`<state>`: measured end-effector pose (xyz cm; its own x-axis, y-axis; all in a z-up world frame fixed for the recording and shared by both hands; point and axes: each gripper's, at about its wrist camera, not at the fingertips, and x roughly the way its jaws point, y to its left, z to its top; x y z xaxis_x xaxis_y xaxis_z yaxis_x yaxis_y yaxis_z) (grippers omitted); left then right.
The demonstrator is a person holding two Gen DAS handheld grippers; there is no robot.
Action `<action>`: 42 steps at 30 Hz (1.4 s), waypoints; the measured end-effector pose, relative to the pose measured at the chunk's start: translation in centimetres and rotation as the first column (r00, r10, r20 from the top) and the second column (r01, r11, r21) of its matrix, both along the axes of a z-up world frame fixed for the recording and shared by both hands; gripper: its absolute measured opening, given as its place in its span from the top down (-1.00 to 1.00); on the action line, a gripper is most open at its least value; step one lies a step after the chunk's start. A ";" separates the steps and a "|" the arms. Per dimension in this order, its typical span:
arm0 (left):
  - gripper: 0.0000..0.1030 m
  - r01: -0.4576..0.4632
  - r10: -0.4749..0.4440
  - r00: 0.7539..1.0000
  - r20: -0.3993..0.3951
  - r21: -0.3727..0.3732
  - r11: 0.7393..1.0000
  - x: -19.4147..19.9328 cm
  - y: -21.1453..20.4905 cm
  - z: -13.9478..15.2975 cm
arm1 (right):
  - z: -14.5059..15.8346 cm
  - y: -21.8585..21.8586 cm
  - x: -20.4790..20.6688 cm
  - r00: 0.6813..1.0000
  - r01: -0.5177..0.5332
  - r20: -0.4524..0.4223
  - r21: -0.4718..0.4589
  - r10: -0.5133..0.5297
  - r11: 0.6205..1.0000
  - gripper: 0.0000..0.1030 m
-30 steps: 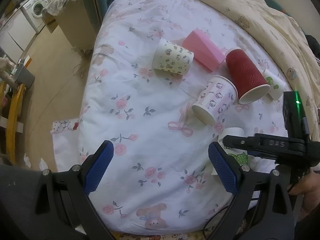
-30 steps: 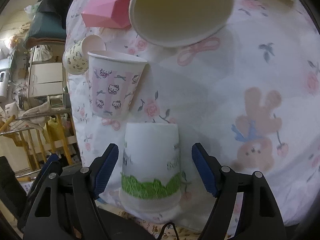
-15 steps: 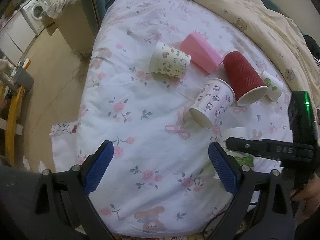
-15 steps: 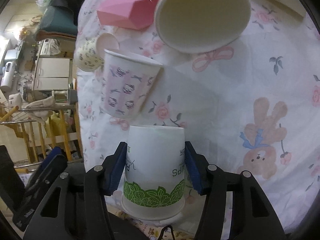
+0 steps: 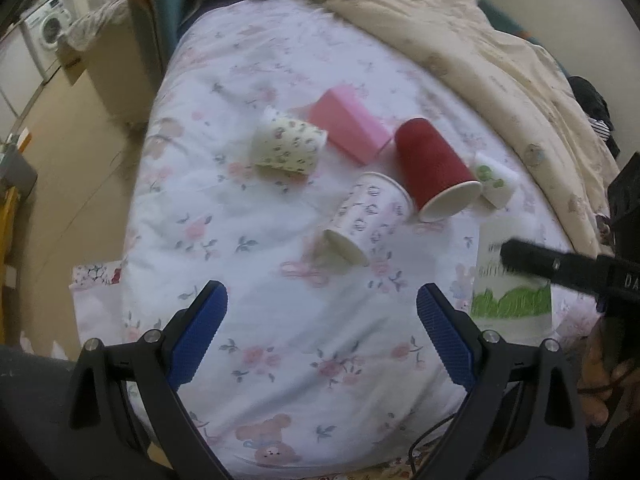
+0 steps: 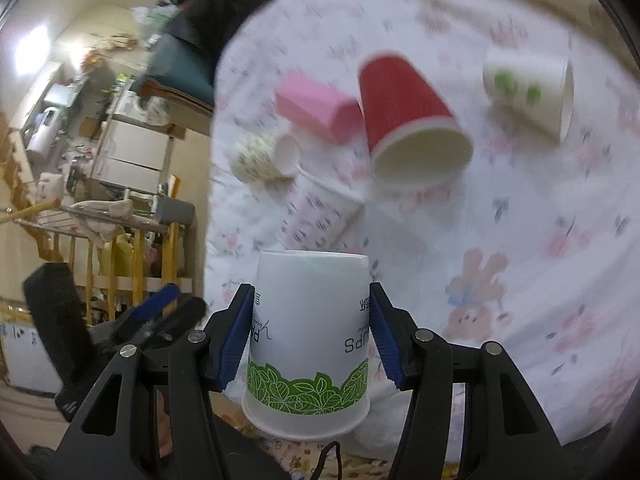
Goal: Flip cup upside down
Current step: 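Lift the green-band cup and rotate it mouth-down with the right gripper, then lower the cup onto the bed and open the right gripper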
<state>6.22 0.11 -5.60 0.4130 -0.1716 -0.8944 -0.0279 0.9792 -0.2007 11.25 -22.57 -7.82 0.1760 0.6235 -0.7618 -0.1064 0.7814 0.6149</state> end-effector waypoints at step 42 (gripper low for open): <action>-0.83 0.277 -0.281 0.960 -0.015 -0.112 0.954 -1.4 -5.9 -1.2 | 1.7 2.3 -2.0 0.967 -0.104 0.233 -0.028 0.107 0.994 -0.13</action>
<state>4.84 -5.77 -6.78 0.3074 -0.3720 -0.8758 0.2353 0.9215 -0.3088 9.26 -20.31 -6.16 0.2838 0.6367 -0.7169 -0.3278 0.7671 0.5515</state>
